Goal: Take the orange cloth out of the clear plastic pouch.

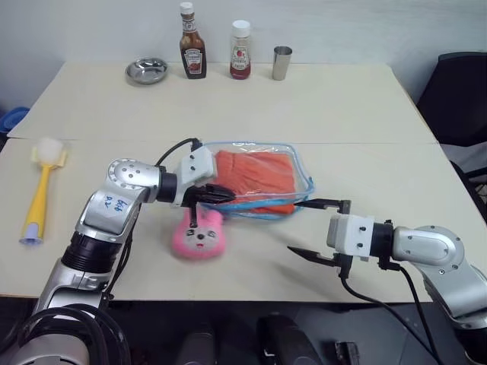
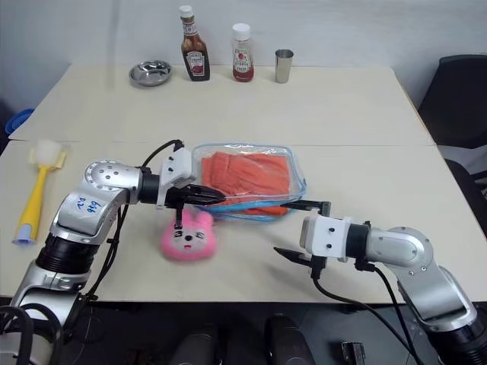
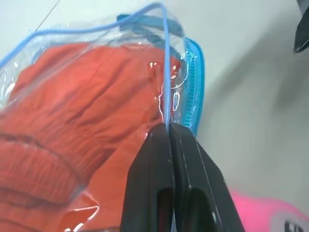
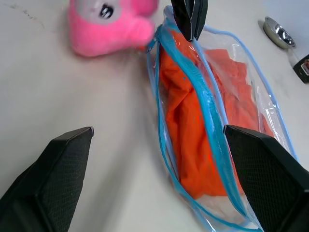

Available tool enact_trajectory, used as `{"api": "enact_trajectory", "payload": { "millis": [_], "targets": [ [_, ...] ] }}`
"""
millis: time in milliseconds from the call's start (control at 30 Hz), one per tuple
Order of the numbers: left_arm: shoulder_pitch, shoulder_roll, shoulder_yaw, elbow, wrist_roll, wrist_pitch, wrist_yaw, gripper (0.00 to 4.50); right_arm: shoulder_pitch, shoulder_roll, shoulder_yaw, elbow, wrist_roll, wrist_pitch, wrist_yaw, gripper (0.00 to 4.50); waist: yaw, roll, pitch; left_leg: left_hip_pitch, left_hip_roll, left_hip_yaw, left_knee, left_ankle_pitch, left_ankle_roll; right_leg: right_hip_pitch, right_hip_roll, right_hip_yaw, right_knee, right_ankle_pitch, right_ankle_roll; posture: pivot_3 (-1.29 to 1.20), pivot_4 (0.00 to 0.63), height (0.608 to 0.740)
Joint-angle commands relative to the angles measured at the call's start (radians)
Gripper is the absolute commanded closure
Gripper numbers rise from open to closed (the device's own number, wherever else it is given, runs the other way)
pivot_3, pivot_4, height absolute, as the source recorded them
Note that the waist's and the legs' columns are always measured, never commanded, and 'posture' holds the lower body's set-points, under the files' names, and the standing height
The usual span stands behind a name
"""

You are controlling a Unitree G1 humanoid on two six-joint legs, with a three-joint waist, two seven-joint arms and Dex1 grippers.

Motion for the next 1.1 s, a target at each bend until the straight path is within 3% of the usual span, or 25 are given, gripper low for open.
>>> {"api": "enact_trajectory", "payload": {
  "millis": [33,133,500,733,933,1100],
  "targets": [
    [-0.019,-0.023,0.032,-0.039,-0.037,0.061,0.049,4.49,-0.044,0.037,0.024,-0.020,-0.016,0.024,-0.031,0.00,0.001,0.000,0.000,0.000,0.000,0.000,0.000,0.000,0.000,0.000,0.000,0.000,0.000,0.000,0.000,0.00,0.150,0.740],
    [-0.024,-0.031,0.021,-0.051,-0.038,0.077,0.066,4.50,-0.079,0.075,0.081,0.011,-0.054,0.039,-0.043,0.62,0.002,0.000,0.000,0.000,0.000,0.000,0.000,0.000,0.000,0.000,0.000,0.000,0.000,0.000,0.000,0.00,0.150,0.740],
    [0.004,-0.035,-0.018,-0.101,-0.039,0.080,0.086,4.50,-0.212,0.228,0.181,0.149,-0.183,0.076,-0.144,4.34,0.001,0.000,0.000,0.000,0.000,0.000,0.000,0.000,-0.001,0.000,0.000,0.000,0.000,0.000,0.000,0.00,0.150,0.740],
    [0.025,-0.034,-0.019,-0.105,-0.037,0.067,0.099,4.50,-0.244,0.284,0.220,0.199,-0.232,0.101,-0.170,4.34,0.001,0.000,0.000,0.000,0.000,0.000,0.000,0.000,-0.001,-0.001,-0.001,0.000,0.000,0.000,0.000,0.00,0.150,0.740],
    [0.019,-0.050,-0.017,-0.102,-0.041,0.069,0.116,4.50,-0.251,0.315,0.255,0.237,-0.297,0.111,-0.203,2.47,0.001,0.000,0.000,0.000,0.000,0.000,0.000,0.000,-0.001,-0.001,-0.001,0.000,0.000,0.000,0.000,0.00,0.150,0.740],
    [0.016,-0.056,-0.016,-0.106,-0.045,0.071,0.121,4.50,-0.259,0.337,0.267,0.278,-0.333,0.106,-0.224,2.47,0.001,0.000,0.000,0.000,0.000,0.000,0.000,0.000,-0.001,-0.001,-0.001,0.000,0.000,0.000,0.000,0.00,0.150,0.740]
  ]
}}
